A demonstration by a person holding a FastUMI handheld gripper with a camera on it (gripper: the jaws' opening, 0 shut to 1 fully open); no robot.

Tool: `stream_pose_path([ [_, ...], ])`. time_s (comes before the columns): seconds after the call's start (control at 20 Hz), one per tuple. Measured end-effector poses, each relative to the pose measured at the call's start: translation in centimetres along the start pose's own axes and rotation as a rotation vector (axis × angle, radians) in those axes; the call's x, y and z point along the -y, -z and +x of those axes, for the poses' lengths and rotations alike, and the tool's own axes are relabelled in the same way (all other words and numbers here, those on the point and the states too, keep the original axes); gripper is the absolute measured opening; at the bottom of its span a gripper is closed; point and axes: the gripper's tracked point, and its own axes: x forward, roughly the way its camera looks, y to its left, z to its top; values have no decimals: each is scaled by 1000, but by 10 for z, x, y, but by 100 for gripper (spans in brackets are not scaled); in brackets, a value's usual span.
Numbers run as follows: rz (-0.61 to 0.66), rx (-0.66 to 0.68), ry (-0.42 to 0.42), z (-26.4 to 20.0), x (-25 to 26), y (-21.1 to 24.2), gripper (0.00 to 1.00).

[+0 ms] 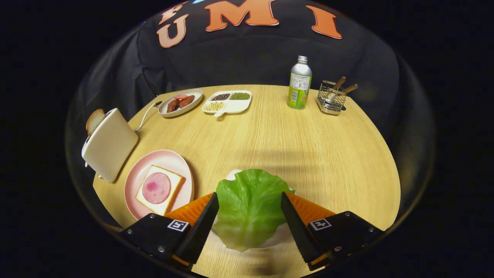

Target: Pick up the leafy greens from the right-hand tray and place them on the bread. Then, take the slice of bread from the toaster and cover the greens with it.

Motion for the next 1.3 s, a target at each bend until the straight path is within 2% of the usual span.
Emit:
stream_pose_path([
  [0.35, -21, -109, 37, 18, 1, 23, 96],
  [0.55, -17, -155, 49, 24, -2, 27, 87],
  [0.75, -28, -150, 38, 25, -5, 28, 71],
  [0.8, -32, -138, 35, 26, -5, 27, 59],
  [0.85, -37, -129, 33, 25, -6, 25, 52],
  [1.0, -46, -106, 29, 26, -9, 24, 13],
  [1.1, -62, -95, 20, 24, -13, 24, 4],
  [1.3, -30, -46, -40, 13, -23, 13, 3],
])
